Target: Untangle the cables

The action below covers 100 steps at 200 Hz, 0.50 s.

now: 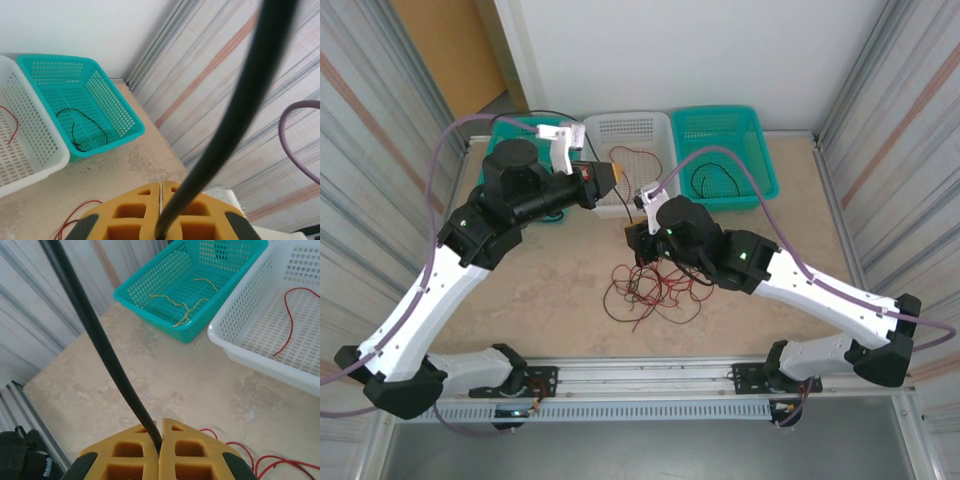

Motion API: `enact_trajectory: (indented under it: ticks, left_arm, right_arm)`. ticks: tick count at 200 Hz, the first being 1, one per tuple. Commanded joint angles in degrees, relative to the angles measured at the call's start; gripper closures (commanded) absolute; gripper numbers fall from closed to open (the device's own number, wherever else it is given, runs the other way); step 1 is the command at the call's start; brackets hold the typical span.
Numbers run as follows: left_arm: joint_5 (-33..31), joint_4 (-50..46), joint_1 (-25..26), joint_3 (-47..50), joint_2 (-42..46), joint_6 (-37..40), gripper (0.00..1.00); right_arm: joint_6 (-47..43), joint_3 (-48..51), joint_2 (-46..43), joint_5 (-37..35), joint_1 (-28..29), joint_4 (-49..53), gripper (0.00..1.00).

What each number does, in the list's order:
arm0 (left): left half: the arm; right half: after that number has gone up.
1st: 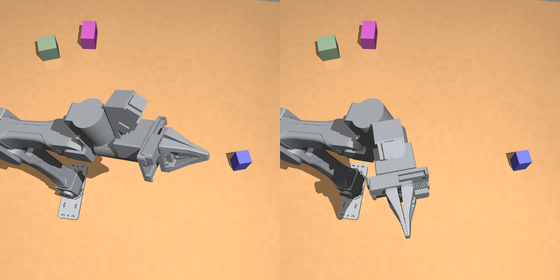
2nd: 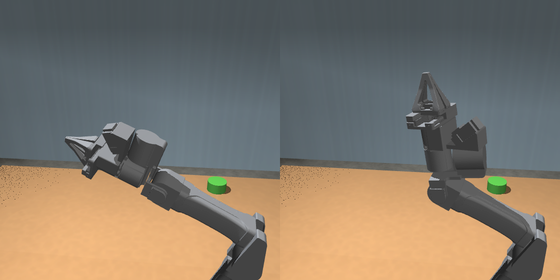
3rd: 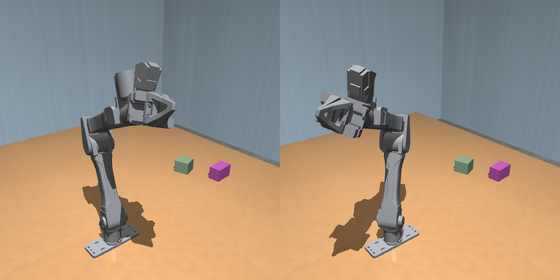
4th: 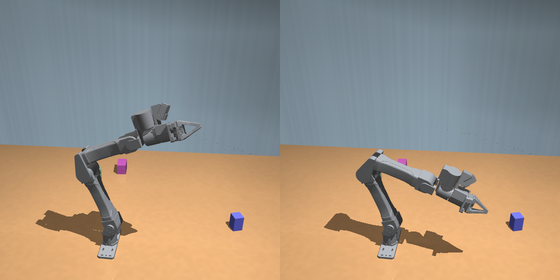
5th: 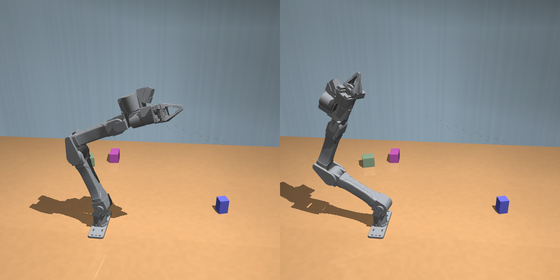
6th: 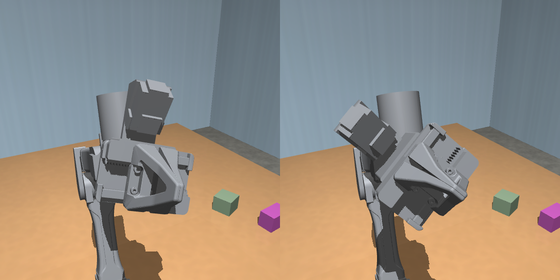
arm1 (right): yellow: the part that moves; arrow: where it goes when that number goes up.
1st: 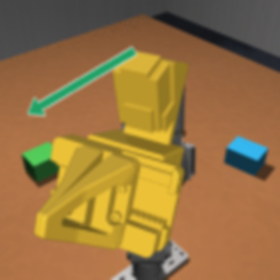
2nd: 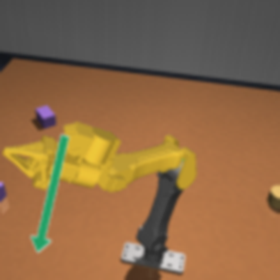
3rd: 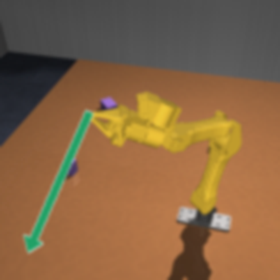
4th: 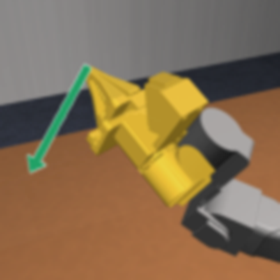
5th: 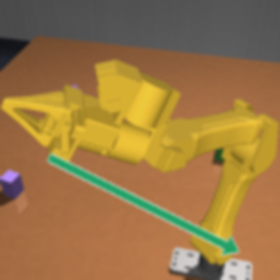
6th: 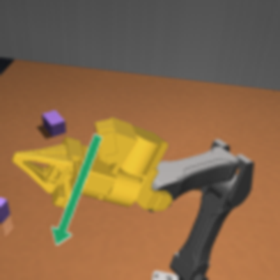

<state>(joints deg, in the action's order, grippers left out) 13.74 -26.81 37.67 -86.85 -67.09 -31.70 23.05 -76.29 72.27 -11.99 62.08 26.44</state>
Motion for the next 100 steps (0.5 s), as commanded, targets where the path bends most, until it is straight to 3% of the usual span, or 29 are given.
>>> enact_trajectory:
  ticks: [1, 8, 28, 41, 57, 79, 100]
  left_arm:
    - [-3.0, 0.0, -0.8, 3.6, 2.8, 2.0, 1.00]
    - [-4.4, 0.0, -0.9, 5.7, 3.3, 3.2, 0.98]
    - [-7.2, 0.0, -0.9, 12.3, 4.7, 3.6, 0.47]
    - [-7.4, 1.2, -0.8, 17.3, 6.2, 3.0, 0.31]
    - [-6.8, 4.8, -0.9, 24.3, 8.7, 0.1, 0.28]
    - [-3.1, 12.7, -0.4, 34.4, 10.6, -5.5, 0.32]
    - [-4.5, 15.2, 2.3, 38.9, 9.7, -7.5, 0.33]
  right_arm:
    - [-1.7, -2.4, -3.5, -0.1, 0.6, -1.0, 1.00]
    - [-1.8, -2.8, -4.4, 0.2, 0.6, -1.1, 1.00]
    - [-2.1, -4.2, -6.8, 1.5, 0.6, -1.3, 1.00]
    - [-2.3, -5.3, -8.4, 2.6, 0.6, -2.0, 1.00]
    - [-3.0, -7.6, -9.7, 3.8, 0.4, -2.4, 1.00]
    - [-3.8, -12.3, -9.3, 5.7, -1.1, -2.2, 1.00]
    - [-3.8, -16.4, -7.8, 8.1, -4.0, -1.8, 1.00]
